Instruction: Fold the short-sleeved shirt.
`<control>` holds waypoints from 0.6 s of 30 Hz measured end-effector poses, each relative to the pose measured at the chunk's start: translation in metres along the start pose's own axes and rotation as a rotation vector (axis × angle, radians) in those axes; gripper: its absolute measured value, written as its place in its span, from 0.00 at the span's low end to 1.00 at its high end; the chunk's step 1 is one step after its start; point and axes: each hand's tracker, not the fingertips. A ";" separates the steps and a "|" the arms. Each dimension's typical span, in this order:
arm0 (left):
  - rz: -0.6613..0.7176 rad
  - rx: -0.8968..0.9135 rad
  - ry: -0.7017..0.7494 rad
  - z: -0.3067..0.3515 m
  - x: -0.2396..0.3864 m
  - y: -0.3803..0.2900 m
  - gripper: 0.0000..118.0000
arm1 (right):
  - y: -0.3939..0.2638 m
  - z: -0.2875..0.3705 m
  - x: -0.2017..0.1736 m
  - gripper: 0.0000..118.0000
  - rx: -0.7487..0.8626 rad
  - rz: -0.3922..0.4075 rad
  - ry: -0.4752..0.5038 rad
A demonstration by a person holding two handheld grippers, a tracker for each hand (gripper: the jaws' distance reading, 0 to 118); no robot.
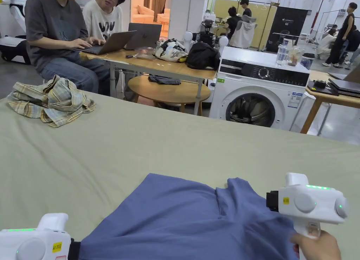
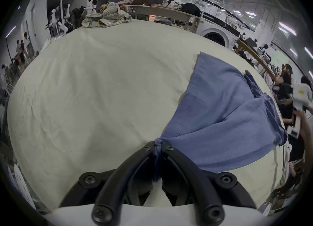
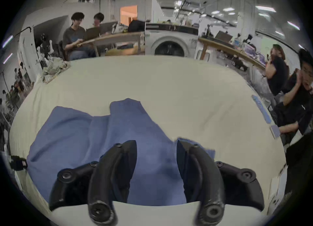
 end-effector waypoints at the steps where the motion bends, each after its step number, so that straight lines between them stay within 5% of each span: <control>1: -0.002 0.000 0.004 -0.002 0.001 0.001 0.01 | 0.009 -0.013 0.001 0.44 -0.009 0.002 -0.001; 9: 0.009 -0.009 0.008 0.001 0.001 0.003 0.01 | 0.024 -0.106 0.004 0.44 -0.283 0.028 0.033; 11: 0.008 -0.010 0.009 0.001 0.001 0.004 0.01 | 0.021 -0.107 0.008 0.42 -0.247 0.027 0.054; 12: 0.004 -0.009 0.012 0.001 0.002 0.003 0.01 | 0.020 -0.104 0.007 0.38 -0.225 0.011 0.056; 14: -0.005 -0.006 0.017 0.000 0.003 0.003 0.01 | 0.021 -0.103 0.007 0.00 -0.208 -0.001 0.046; 18: -0.009 0.005 0.017 0.002 0.003 0.003 0.01 | 0.013 -0.089 -0.001 0.00 -0.174 0.051 0.065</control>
